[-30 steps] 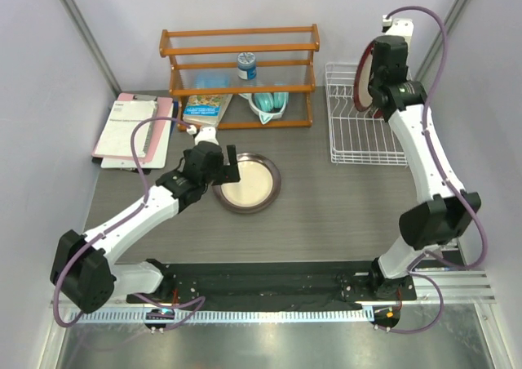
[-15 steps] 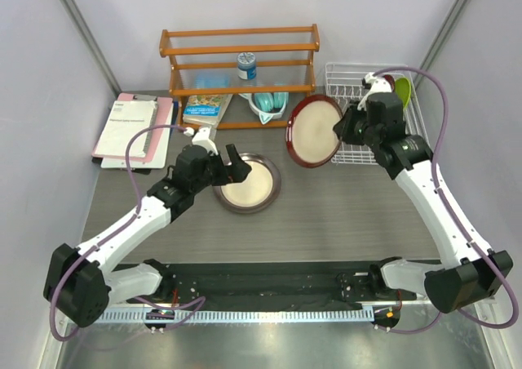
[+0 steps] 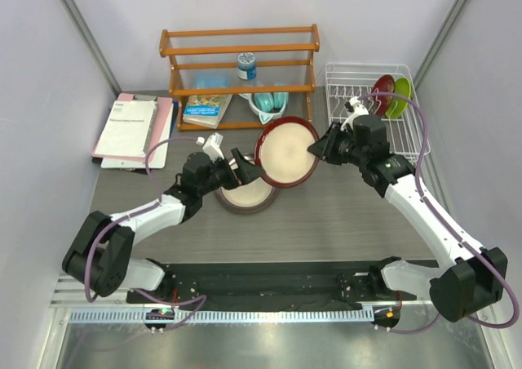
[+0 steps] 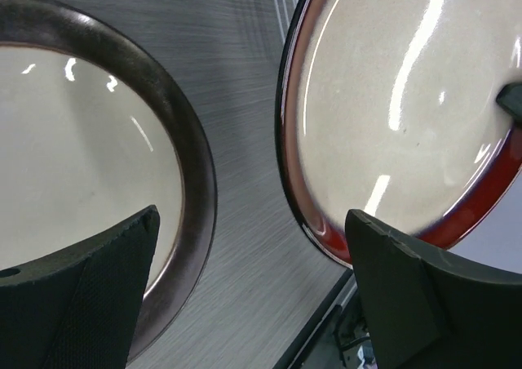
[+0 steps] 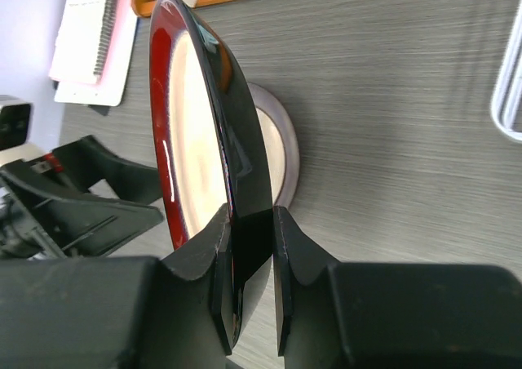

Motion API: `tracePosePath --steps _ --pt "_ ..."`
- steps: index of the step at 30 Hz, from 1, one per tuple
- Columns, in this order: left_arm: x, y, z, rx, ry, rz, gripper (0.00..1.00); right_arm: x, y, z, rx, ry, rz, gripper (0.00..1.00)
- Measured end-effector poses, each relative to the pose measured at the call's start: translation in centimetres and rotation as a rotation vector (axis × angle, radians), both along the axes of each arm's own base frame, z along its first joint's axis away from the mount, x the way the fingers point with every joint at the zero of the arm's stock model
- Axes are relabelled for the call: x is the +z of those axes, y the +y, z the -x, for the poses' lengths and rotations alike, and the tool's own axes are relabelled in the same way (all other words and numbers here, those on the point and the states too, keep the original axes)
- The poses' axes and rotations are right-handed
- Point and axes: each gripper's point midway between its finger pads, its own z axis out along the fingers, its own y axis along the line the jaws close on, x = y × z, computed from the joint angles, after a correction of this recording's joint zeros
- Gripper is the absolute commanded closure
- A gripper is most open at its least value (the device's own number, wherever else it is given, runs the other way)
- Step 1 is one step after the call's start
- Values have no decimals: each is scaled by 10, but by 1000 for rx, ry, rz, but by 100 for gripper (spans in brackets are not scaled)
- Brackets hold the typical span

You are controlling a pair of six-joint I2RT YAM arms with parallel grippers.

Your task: Unload the plates from the dish rack

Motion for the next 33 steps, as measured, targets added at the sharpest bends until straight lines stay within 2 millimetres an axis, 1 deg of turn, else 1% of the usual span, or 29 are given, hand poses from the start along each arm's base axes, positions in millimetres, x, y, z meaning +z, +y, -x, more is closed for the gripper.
tracePosePath --steps 4,8,9,11,12,15,17,18,19,20,21,23,24,26,29,30,32,33 --pt "2 -9 -6 -16 -9 52 7 -2 9 1 17 -1 -49 99" --pt "1 -14 -10 -22 -18 79 13 -9 15 3 31 11 -86 99" --pt "0 -15 -11 -20 -15 81 17 -12 16 4 34 20 -90 99" --pt "-2 -15 -13 -19 -15 82 21 -17 17 6 36 33 -92 99" --pt "-2 -15 -14 -14 -17 81 30 -18 18 7 36 37 -93 99" --pt "0 -11 -20 23 -37 72 48 -24 19 10 37 52 -97 99" --pt "3 -5 -24 57 -59 55 50 -27 19 12 36 62 -101 99" --pt "7 -3 -26 70 -72 49 54 -28 19 12 37 68 -105 99" --pt "11 -1 -27 83 -91 48 55 -28 20 13 41 71 -110 99" --pt "15 0 -28 88 -102 47 55 -28 22 14 45 73 -117 99" --pt "18 1 -28 87 -116 45 52 -28 23 14 52 72 -128 99" --pt "19 0 -29 88 -120 47 52 -26 27 15 65 69 -152 99" --pt "19 0 -30 86 -121 48 55 -26 28 15 68 67 -158 99" --pt "19 -1 -31 85 -126 55 65 -27 29 15 67 70 -170 99" --pt "18 -2 -32 89 -114 69 95 -32 28 15 56 81 -175 99" --pt "17 2 -36 106 -110 69 100 -33 26 14 46 85 -177 99" --pt "15 7 -41 127 -104 70 100 -34 24 12 33 88 -178 99" --pt "15 7 -41 130 -103 70 100 -35 24 12 30 93 -181 97"
